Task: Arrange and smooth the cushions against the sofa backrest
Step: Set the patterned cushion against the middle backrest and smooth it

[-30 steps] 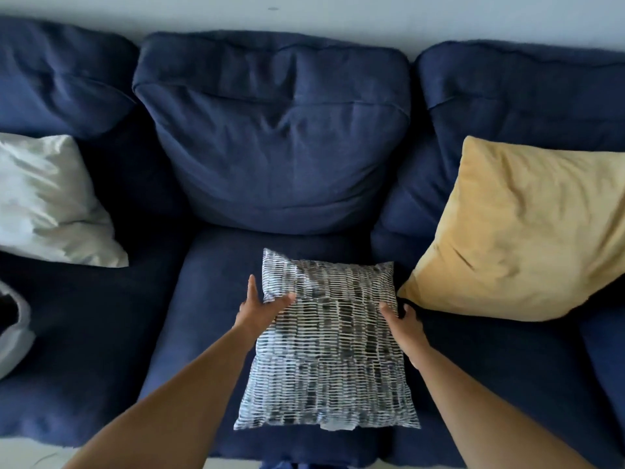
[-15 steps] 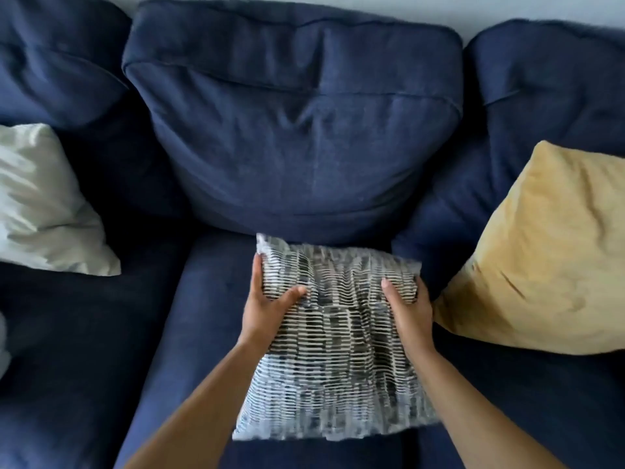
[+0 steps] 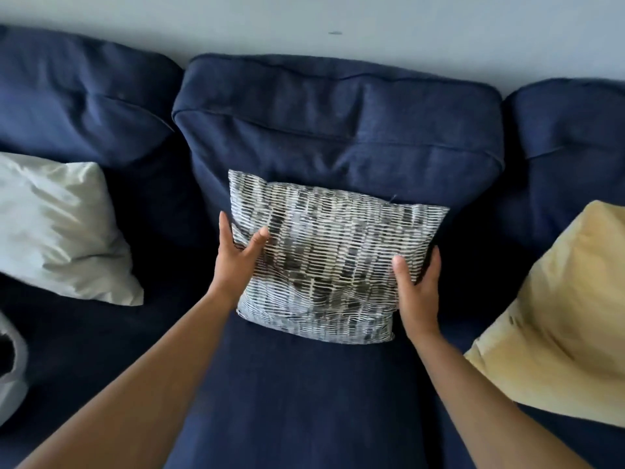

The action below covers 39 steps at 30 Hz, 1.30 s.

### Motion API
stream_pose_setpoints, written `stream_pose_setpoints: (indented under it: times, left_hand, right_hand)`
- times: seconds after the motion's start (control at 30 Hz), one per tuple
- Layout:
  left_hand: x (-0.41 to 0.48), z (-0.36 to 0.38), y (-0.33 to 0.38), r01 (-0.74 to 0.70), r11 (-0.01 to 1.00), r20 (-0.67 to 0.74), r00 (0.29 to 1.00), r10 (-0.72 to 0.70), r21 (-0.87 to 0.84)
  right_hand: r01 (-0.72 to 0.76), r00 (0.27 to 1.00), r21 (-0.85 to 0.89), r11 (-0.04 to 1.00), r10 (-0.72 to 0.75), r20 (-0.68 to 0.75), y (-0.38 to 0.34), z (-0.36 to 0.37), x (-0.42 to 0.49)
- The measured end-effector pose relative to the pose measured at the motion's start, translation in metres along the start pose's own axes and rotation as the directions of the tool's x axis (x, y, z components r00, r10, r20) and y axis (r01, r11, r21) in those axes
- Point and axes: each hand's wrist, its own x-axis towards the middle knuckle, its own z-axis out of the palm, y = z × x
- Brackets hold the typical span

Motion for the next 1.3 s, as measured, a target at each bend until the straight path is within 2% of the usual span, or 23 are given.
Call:
stream_pose_setpoints:
  times: [0.17,0.27,0.4,0.5,0.6,0.73,0.83,0.97,1.03,1.07,1.1,1.13,1.2,1.23,1.3]
  left_hand:
    - [0.032,-0.001,0.029,-0.052,0.994,-0.079,0.996,0.045,-0.094]
    - [0.039,0.003,0.043,-0.043,0.975,-0.222,0.975,-0.007,-0.216]
    - [0.045,-0.004,0.047,-0.160,0.945,-0.394,0.918,0.036,-0.286]
    - [0.045,-0.006,0.037,-0.133,0.951,-0.382,0.924,0.018,-0.277]
    - [0.042,-0.005,0.036,-0.130,0.951,-0.345,0.938,0.026,-0.282]
    - [0.044,-0.008,0.048,-0.188,0.928,-0.321,0.944,0.079,-0.322]
    - [0.048,-0.013,0.055,-0.238,0.922,-0.407,0.908,0.100,-0.305]
    - [0.047,-0.003,0.060,-0.202,0.944,-0.455,0.888,0.063,-0.262]
    - [0.040,0.006,0.063,-0.196,0.972,-0.534,0.840,0.099,-0.127]
    - [0.034,0.011,0.062,-0.205,0.978,-0.576,0.796,0.186,0.033]
    - [0.027,0.015,0.060,-0.242,0.942,-0.588,0.737,0.334,0.232]
    - [0.018,0.022,0.057,-0.310,0.851,-0.531,0.676,0.512,0.425]
    - [0.002,0.039,0.044,-0.465,0.561,-0.240,0.583,0.776,0.685]
    - [-0.003,0.048,0.034,-0.532,0.423,-0.065,0.565,0.823,0.733]
    - [-0.006,0.060,0.013,-0.603,0.230,0.210,0.570,0.795,0.764]
  right_hand:
    - [0.002,0.996,0.075,0.997,0.004,-0.085,-0.038,-0.001,0.037]
    - [0.004,0.989,0.078,0.997,0.008,-0.150,-0.062,0.004,0.049]
    - [0.136,0.965,0.034,0.990,-0.125,-0.231,-0.082,0.004,0.048]
    - [0.104,0.975,-0.010,0.995,-0.104,-0.195,-0.082,0.007,0.042]
    - [0.150,0.967,-0.022,0.988,-0.151,-0.204,-0.081,0.008,0.040]
    - [0.178,0.962,0.049,0.983,-0.163,-0.220,-0.086,0.009,0.038]
    - [0.218,0.940,0.009,0.976,-0.207,-0.271,-0.092,0.008,0.045]
    - [0.137,0.936,-0.093,0.986,-0.160,-0.314,-0.086,0.012,0.050]
    - [0.139,0.902,-0.191,0.972,-0.204,-0.381,-0.088,0.019,0.042]
    - [0.201,0.865,-0.232,0.952,-0.284,-0.414,-0.091,0.023,0.035]
    - [0.301,0.808,-0.294,0.907,-0.406,-0.428,-0.093,0.028,0.028]
    - [0.410,0.736,-0.382,0.828,-0.548,-0.397,-0.094,0.035,0.020]
    - [0.592,0.615,-0.551,0.589,-0.771,-0.164,-0.090,0.056,0.007]
    - [0.660,0.577,-0.594,0.460,-0.817,0.008,-0.085,0.069,0.002]
    - [0.753,0.519,-0.612,0.243,-0.790,0.325,-0.072,0.093,-0.002]
